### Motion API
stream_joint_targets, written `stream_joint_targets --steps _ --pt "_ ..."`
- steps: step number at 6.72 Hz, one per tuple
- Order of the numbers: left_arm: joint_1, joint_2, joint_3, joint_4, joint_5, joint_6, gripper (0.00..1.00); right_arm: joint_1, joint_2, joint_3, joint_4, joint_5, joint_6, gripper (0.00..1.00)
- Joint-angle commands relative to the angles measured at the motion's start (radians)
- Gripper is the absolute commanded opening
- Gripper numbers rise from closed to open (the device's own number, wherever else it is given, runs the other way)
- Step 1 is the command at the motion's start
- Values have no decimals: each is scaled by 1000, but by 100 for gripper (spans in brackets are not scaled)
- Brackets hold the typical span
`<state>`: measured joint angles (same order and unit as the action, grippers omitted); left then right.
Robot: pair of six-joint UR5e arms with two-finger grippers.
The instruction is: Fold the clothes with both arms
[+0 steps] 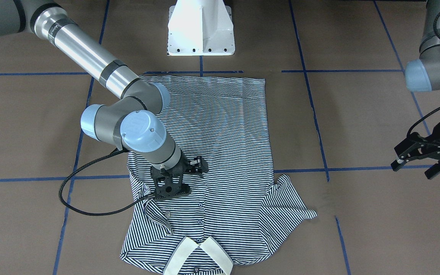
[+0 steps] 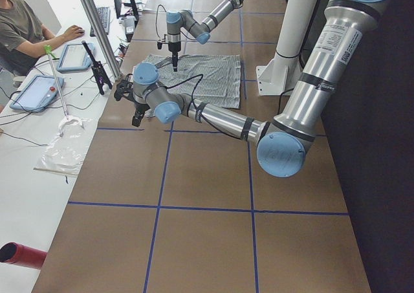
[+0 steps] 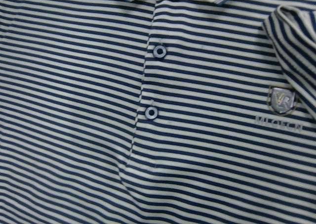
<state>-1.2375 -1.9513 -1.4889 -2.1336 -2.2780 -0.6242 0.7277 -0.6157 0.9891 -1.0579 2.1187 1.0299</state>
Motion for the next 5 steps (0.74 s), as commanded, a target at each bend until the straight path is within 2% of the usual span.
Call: stream_joint_targets --steps 1,2,3,4,5 --pt "0 0 1 0 0 1 100 8 -2 23 -2 -2 3 100" --pt "1 0 2 0 0 0 100 40 -2 23 -10 -29 -45 100" --pt "1 0 2 0 0 -2 100 74 2 23 -77 -38 -145 100" --pt "1 0 1 0 0 -3 100 109 28 23 -197 -57 -288 100" --pt "1 -1 -7 0 0 -20 100 110 30 4 -252 -125 -363 98"
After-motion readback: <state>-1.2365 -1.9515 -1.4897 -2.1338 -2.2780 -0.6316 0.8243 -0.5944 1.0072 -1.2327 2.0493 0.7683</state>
